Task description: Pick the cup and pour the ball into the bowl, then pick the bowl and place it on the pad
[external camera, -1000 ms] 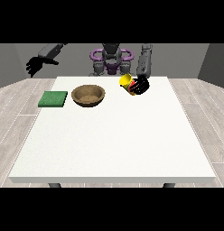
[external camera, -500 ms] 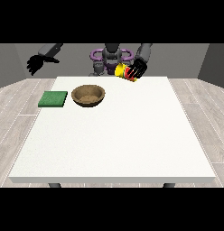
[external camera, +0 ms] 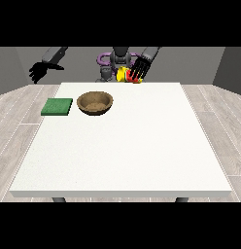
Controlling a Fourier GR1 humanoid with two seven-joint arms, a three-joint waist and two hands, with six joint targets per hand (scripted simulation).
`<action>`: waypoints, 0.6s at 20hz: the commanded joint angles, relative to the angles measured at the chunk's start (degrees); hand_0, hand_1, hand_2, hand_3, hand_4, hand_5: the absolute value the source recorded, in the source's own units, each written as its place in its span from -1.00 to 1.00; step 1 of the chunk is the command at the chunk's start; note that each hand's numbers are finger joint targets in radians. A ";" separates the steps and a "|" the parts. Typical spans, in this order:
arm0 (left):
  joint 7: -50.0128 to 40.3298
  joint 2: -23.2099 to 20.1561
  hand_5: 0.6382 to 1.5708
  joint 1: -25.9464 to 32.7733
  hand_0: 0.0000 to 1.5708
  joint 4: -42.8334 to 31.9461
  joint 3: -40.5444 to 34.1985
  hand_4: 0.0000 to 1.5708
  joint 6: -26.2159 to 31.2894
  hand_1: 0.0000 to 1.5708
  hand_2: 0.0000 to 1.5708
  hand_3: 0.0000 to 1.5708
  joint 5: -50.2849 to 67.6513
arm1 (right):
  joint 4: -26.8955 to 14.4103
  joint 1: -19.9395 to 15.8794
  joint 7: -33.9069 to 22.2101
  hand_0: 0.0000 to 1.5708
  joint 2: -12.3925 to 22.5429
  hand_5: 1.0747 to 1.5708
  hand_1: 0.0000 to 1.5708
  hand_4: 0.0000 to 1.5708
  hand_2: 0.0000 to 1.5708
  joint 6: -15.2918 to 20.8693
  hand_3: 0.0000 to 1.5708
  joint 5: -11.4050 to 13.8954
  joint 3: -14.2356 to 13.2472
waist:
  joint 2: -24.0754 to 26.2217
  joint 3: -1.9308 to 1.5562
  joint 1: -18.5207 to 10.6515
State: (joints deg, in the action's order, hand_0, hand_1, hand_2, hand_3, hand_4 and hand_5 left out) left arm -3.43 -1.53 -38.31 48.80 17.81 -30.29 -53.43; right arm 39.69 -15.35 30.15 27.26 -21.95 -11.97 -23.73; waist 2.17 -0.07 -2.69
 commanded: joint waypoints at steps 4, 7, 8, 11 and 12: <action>-11.33 1.49 1.00 -2.48 -0.13 0.60 7.13 0.13 1.42 -0.13 1.00 0.95 -10.32 | -1.28 -3.14 -1.33 -1.00 1.87 0.92 -1.00 -1.00 -1.00 -1.55 -1.00 0.41 0.95 | -0.68 0.05 3.10; -18.66 1.51 1.00 -4.15 -0.32 2.16 12.69 0.18 2.12 -0.32 1.00 1.00 -13.12 | -1.35 -8.30 -3.44 -1.00 -0.18 0.85 -1.00 -1.00 -1.00 2.26 -0.96 1.66 2.49 | -2.19 0.05 3.47; -15.58 1.51 0.99 -3.60 -0.30 2.22 12.89 0.19 1.33 -0.30 1.00 1.00 -14.91 | -2.42 -9.67 -3.81 -1.00 2.24 0.85 -1.00 -1.00 -1.00 1.90 -0.77 0.54 0.73 | -4.14 0.04 1.21; -20.65 1.52 1.00 -8.13 -0.30 1.45 15.33 0.13 4.44 -0.30 1.00 1.00 -19.77 | -1.66 -10.23 -3.33 -1.00 -0.86 0.85 -1.00 -1.00 -1.00 3.41 -0.72 2.52 3.31 | -3.80 0.04 3.30; -20.04 1.52 1.00 -5.39 -0.42 3.70 17.66 0.14 5.05 -0.42 1.00 1.00 -19.85 | -2.87 -10.90 -4.54 -1.00 0.59 0.84 -1.00 -1.00 -1.00 3.01 -0.66 1.82 2.41 | -3.31 0.04 1.86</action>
State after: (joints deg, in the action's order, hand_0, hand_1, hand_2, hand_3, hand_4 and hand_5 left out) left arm -20.00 -0.09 -43.26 51.47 30.98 -26.27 -68.91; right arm 37.18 -23.46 26.93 28.61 -20.24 -10.65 -22.15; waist -0.15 -0.04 -1.08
